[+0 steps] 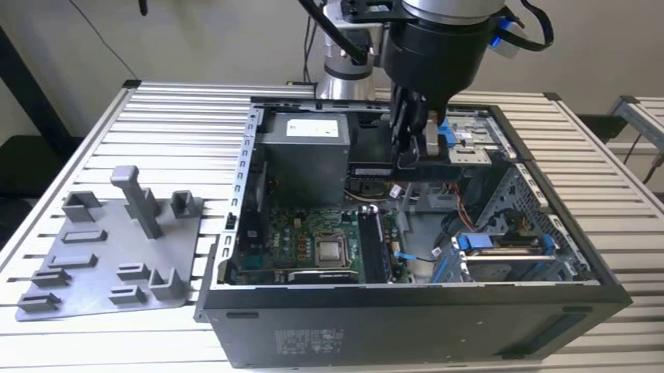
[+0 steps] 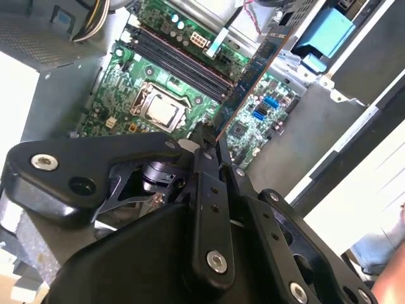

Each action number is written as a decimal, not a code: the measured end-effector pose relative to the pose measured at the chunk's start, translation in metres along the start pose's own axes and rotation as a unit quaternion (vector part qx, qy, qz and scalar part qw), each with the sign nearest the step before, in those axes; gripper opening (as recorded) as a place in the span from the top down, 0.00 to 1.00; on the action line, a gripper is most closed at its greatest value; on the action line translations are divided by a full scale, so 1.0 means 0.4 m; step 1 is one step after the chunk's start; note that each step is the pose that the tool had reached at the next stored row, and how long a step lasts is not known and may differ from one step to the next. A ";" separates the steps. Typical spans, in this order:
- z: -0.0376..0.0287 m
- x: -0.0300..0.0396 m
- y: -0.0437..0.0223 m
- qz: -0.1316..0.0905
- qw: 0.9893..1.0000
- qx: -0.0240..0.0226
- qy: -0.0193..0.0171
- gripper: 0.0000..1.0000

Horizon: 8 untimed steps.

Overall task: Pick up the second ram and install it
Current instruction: 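Pick up the second ram and move it above second insertion slot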

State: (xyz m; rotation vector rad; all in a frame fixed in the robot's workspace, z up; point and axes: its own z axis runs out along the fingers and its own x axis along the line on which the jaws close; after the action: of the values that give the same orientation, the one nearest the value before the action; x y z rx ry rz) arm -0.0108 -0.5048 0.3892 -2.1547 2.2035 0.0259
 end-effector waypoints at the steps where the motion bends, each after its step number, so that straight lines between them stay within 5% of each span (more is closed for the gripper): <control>1: 0.000 -0.005 0.000 0.000 1.000 0.000 0.000 0.86; 8: 0.005 -0.050 -0.001 0.000 1.000 0.000 0.000 0.86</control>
State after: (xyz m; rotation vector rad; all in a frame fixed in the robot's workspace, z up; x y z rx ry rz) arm -0.0099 -0.4848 0.3881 -2.1547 2.2034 0.0260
